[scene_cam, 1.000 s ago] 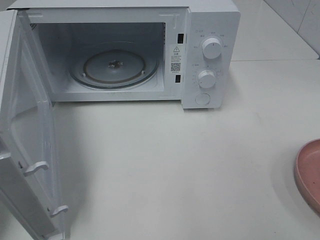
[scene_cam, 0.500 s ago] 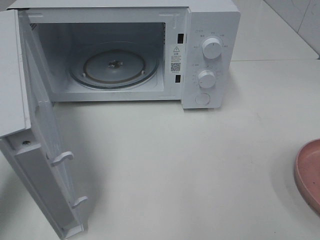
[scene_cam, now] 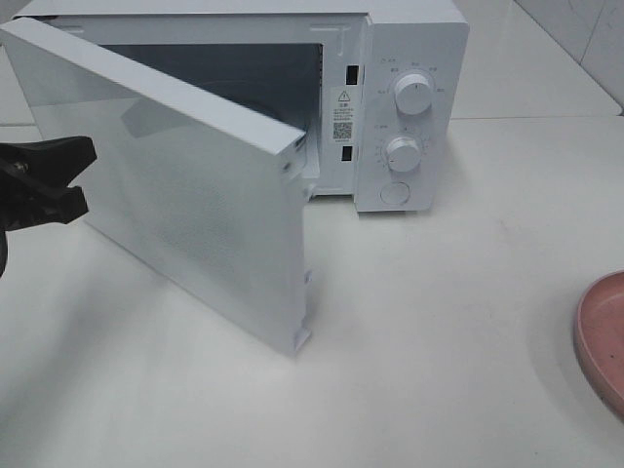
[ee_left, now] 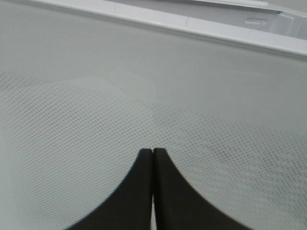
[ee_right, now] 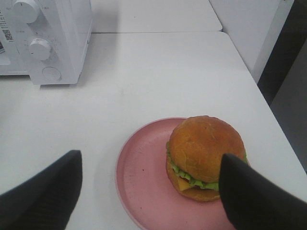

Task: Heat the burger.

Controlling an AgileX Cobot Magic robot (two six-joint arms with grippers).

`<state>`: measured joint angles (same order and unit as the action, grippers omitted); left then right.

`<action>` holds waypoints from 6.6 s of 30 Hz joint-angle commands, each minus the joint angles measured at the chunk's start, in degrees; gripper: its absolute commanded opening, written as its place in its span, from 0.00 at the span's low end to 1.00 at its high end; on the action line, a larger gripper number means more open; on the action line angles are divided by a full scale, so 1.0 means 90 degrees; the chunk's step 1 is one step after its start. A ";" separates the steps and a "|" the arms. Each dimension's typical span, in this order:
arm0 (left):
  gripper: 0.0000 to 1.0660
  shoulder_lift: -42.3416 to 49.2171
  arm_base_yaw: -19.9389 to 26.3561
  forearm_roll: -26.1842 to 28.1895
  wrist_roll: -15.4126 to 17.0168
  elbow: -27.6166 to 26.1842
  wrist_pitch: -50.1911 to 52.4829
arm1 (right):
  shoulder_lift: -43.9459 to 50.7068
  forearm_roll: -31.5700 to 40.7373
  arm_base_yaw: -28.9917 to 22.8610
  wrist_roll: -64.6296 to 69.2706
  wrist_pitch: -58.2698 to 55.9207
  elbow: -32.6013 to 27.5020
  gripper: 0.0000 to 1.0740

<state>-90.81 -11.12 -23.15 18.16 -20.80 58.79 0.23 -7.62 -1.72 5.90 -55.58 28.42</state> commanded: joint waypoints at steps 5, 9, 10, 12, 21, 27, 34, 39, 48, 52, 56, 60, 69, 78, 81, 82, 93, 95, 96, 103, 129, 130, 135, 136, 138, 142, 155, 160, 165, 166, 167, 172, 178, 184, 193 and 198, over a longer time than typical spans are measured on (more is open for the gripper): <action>0.00 -0.0420 -0.0528 0.0605 -0.0051 -0.0363 0.0057 | 0.0159 0.0025 0.0045 -0.0089 0.0051 -0.0006 0.69; 0.00 -0.0598 -0.0751 0.0783 -0.0210 -0.0522 0.0057 | 0.0159 0.0025 0.0045 -0.0089 0.0051 -0.0006 0.69; 0.00 -0.0662 -0.0828 0.0879 -0.0255 -0.0579 0.0057 | 0.0159 0.0025 0.0045 -0.0089 0.0051 -0.0006 0.69; 0.00 -0.0764 -0.0961 0.1120 -0.0337 -0.0700 0.0057 | 0.0159 0.0025 0.0045 -0.0089 0.0051 -0.0006 0.69; 0.00 -0.1089 -0.1763 0.1980 -0.0573 -0.1464 -0.0274 | 0.0159 0.0025 0.0045 -0.0089 0.0051 -0.0006 0.69; 0.00 -0.1439 -0.2145 0.2355 -0.0719 -0.2120 -0.0535 | 0.0159 0.0025 0.0045 -0.0089 0.0051 -0.0006 0.69; 0.00 -0.1763 -0.2317 0.2419 -0.0719 -0.2725 -0.0815 | 0.0159 0.0025 0.0045 -0.0089 0.0051 -0.0006 0.69; 0.00 -0.2024 -0.2400 0.2610 -0.0719 -0.3177 -0.0999 | 0.0159 0.0025 0.0045 -0.0089 0.0051 -0.0006 0.68; 0.00 -0.2419 -0.2406 0.3139 -0.0719 -0.3807 -0.1044 | 0.0159 0.0025 0.0045 -0.0089 0.0051 -0.0006 0.68; 0.00 -0.2527 -0.2406 0.3304 -0.0719 -0.4043 -0.1140 | 0.0159 0.0025 0.0045 -0.0089 0.0051 -0.0006 0.68; 0.00 -0.2763 -0.2406 0.3310 -0.0777 -0.4514 -0.1369 | 0.0159 0.0025 0.0045 -0.0089 0.0051 -0.0006 0.68; 0.00 -0.2763 -0.2406 0.2763 -0.0745 -0.4596 -0.1528 | 0.0159 0.0025 0.0045 -0.0089 0.0051 -0.0006 0.68; 0.00 -0.2126 -0.2795 0.1853 -0.0675 -0.3973 -0.2368 | 0.0159 0.0025 0.0045 -0.0089 0.0051 -0.0006 0.68; 0.24 -0.1012 -0.3304 0.1884 -0.0764 -0.3680 -0.6029 | 0.0159 0.0025 0.0045 -0.0089 0.0051 -0.0006 0.68; 0.61 -0.0834 -0.3304 0.1884 -0.0688 -0.3680 -0.7086 | 0.0159 0.0025 0.0045 -0.0089 0.0051 -0.0006 0.68; 0.61 -0.0834 -0.3304 0.1884 -0.0688 -0.3680 -0.7086 | 0.0159 0.0025 0.0045 -0.0089 0.0051 -0.0006 0.68; 0.93 -0.0172 -0.3304 0.1935 -0.0688 -0.3692 -1.0504 | 0.0159 0.0025 0.0045 -0.0083 0.0051 -0.0006 0.68; 0.92 -0.0038 -0.3304 0.1961 -0.0688 -0.3692 -1.0982 | 0.0159 0.0025 0.0045 -0.0083 0.0051 -0.0006 0.68; 0.92 -0.0038 -0.3304 0.1961 -0.0688 -0.3692 -1.0982 | 0.0159 0.0025 0.0045 -0.0083 0.0051 -0.0006 0.68; 0.92 0.0484 -0.3272 0.2165 -0.0688 -0.3692 -1.2331 | 0.0159 0.0025 0.0045 -0.0083 0.0051 -0.0006 0.68; 0.92 0.1795 0.0859 0.3501 -0.2247 -0.3686 -1.4025 | 0.0159 0.0025 0.0045 -0.0083 0.0051 -0.0006 0.68; 0.92 0.1795 0.0859 0.3501 -0.2247 -0.3686 -1.4025 | 0.0159 0.0025 0.0045 -0.0083 0.0051 -0.0006 0.68; 0.92 0.2610 0.0866 0.3476 -0.2400 -0.3393 -1.4037 | 0.0159 0.0025 0.0045 -0.0083 0.0051 -0.0006 0.68; 0.92 0.2610 0.0866 0.3476 -0.2400 -0.3393 -1.4037 | 0.0159 0.0025 0.0045 -0.0083 0.0051 -0.0006 0.68; 0.92 0.3062 0.0866 0.3470 -0.2394 -0.2998 -1.4069 | 0.0159 0.0025 0.0045 -0.0083 0.0051 -0.0006 0.68; 0.92 0.3527 0.0866 0.3463 -0.2387 -0.2578 -1.4095 | 0.0159 0.0025 0.0045 -0.0083 0.0051 -0.0006 0.68; 0.92 0.5730 0.0866 0.3342 -0.2387 -0.1012 -1.3388 | 0.0159 0.0025 0.0045 -0.0083 0.0051 -0.0006 0.68; 0.92 0.6780 0.0866 0.3279 -0.2285 -0.0993 -1.3375 | 0.0159 0.0025 0.0045 -0.0089 0.0051 -0.0006 0.68; 0.92 0.7557 0.0866 0.3279 -0.2285 -0.0993 -1.3369 | 0.0159 0.0025 0.0045 -0.0089 0.0051 -0.0006 0.68; 0.92 0.7557 0.0866 0.3279 -0.2285 -0.0993 -1.3369 | 0.0159 0.0025 0.0045 -0.0089 0.0051 -0.0006 0.68; 0.92 0.7843 0.0866 0.3279 -0.2285 -0.0993 -1.3369 | 0.0159 0.0025 0.0045 -0.0089 0.0051 -0.0006 0.68; 0.92 0.8403 0.0866 0.3285 -0.2285 -0.0993 -1.3369 | 0.0159 0.0025 0.0045 -0.0089 0.0051 -0.0006 0.68; 0.92 0.9320 0.1006 0.3279 -0.2292 -0.0993 -1.3363 | 0.0159 0.0025 0.0045 -0.0089 0.0051 -0.0006 0.68; 0.92 1.0071 0.1362 0.3266 -0.2292 -0.0993 -1.3363 | 0.0159 0.0025 0.0045 -0.0089 0.0051 -0.0006 0.68; 0.92 1.0281 0.1394 0.3259 -0.2292 -0.0987 -1.3363 | 0.0159 0.0025 0.0045 -0.0083 0.0051 -0.0006 0.68; 0.92 1.0281 0.1394 0.3259 -0.2292 -0.0987 -1.3363 | 0.0159 0.0025 0.0045 -0.0083 0.0051 -0.0006 0.68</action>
<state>0.29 1.38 6.13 -2.81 -29.85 -62.17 0.29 -7.56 -1.72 5.90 -55.58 28.42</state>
